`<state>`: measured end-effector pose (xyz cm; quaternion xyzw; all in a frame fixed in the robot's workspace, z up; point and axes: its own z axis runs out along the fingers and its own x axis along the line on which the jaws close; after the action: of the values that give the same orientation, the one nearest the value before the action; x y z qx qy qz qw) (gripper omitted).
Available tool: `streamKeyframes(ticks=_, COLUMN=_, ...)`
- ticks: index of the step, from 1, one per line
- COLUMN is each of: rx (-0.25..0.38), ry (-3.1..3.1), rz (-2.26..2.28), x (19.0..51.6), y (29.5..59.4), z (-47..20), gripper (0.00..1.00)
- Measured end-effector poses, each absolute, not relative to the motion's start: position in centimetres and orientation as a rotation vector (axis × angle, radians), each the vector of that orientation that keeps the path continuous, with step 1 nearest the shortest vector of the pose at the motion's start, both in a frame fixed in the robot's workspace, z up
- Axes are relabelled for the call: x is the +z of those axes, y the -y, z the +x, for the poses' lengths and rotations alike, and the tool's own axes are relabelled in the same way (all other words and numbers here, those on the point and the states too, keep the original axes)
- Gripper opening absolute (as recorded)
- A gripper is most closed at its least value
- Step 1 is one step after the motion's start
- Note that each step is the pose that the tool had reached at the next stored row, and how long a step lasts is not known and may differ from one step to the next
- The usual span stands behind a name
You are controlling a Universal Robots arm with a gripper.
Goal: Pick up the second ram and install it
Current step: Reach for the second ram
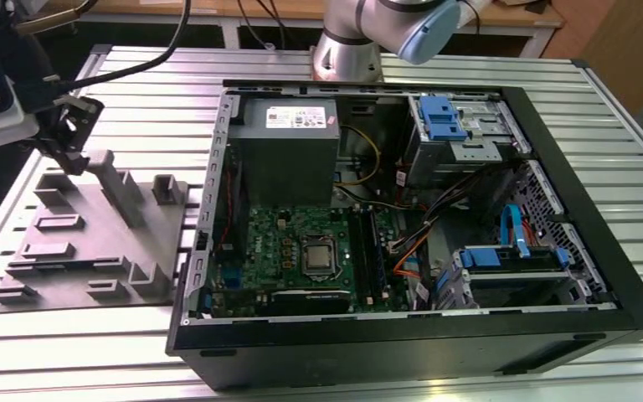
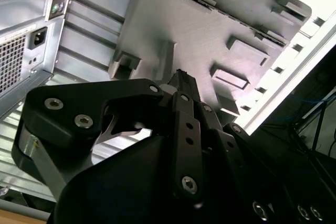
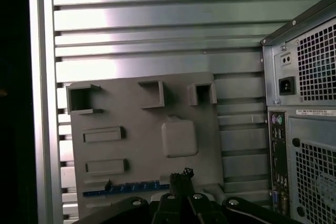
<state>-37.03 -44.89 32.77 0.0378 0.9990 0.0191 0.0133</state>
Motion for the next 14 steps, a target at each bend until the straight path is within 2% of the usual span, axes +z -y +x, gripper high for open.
streamKeyframes(ticks=14, rx=0.060, ry=-3.112, rz=0.118, x=30.7, y=45.5, z=-39.9, gripper=0.10)
